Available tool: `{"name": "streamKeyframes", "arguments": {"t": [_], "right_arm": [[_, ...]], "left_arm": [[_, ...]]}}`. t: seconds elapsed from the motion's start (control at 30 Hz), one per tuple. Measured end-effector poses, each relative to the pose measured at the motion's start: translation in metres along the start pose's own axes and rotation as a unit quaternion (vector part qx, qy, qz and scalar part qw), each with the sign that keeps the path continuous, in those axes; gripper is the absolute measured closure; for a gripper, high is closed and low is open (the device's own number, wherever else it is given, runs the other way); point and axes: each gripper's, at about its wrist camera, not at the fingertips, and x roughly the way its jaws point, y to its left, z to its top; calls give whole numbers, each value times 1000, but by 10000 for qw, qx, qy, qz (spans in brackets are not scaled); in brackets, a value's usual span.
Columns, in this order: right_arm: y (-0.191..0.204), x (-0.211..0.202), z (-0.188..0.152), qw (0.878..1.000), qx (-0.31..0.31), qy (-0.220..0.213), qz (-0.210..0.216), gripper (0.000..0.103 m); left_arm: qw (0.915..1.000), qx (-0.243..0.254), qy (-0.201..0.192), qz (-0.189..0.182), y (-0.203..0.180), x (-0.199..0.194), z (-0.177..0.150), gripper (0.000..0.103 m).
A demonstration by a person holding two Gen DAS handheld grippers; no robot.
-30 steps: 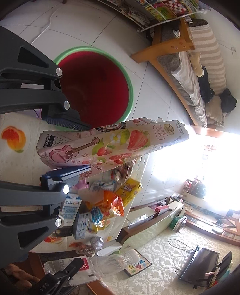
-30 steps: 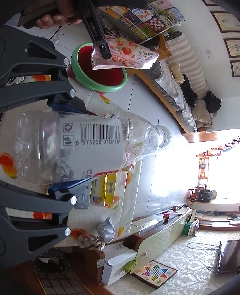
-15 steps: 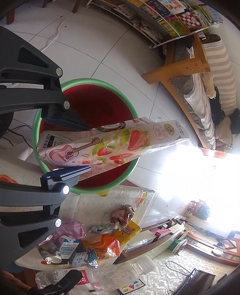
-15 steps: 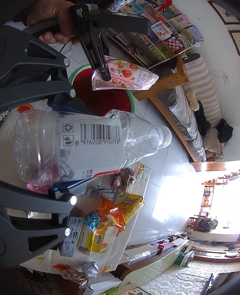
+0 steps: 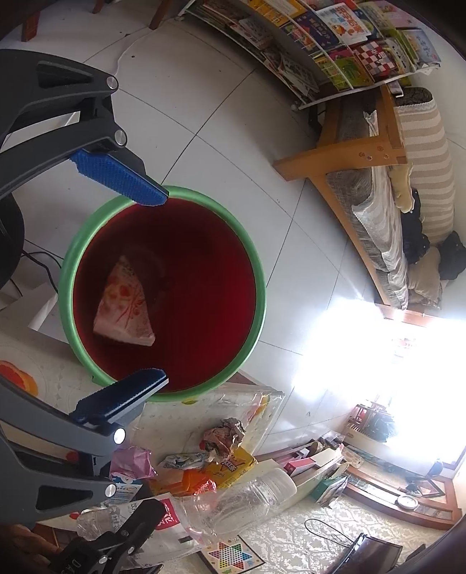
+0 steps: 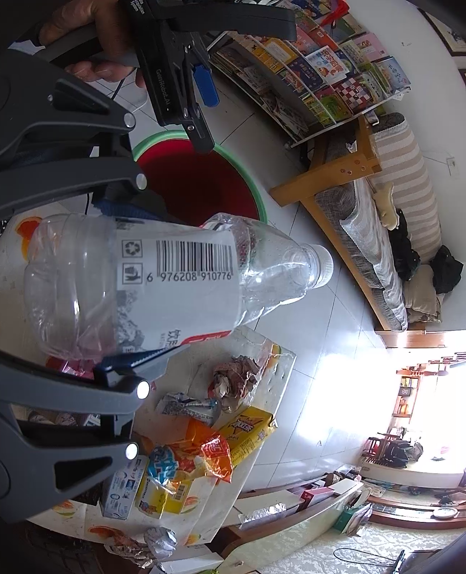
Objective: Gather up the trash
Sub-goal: 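Carry the strawberry bag and bottle over the red bin and release both, then move both open grippers back over the table toward the remaining trash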
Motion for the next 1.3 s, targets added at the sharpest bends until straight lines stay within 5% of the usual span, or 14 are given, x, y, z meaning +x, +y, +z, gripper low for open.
{"name": "streamKeyframes", "arguments": {"t": [0.6, 0.67, 0.7, 0.8, 1.3], "right_arm": [[85, 64, 24, 9970, -557, 316, 443, 45], [89, 65, 24, 9972, -545, 284, 415, 16], [90, 64, 24, 9975, -531, 257, 388, 11], [92, 60, 23, 9975, -600, 187, 322, 5], [34, 2, 8, 9998, -179, -77, -29, 5]], "left_arm": [[9968, -618, -359, 355, 63, -39, -9, 8], [9965, -660, -345, 387, 67, -39, -10, 8], [9964, -673, -337, 397, 69, -39, -10, 8], [9963, -699, -319, 395, 71, -39, -12, 8], [9986, -361, -380, 44, 21, -54, -13, 8]]}}
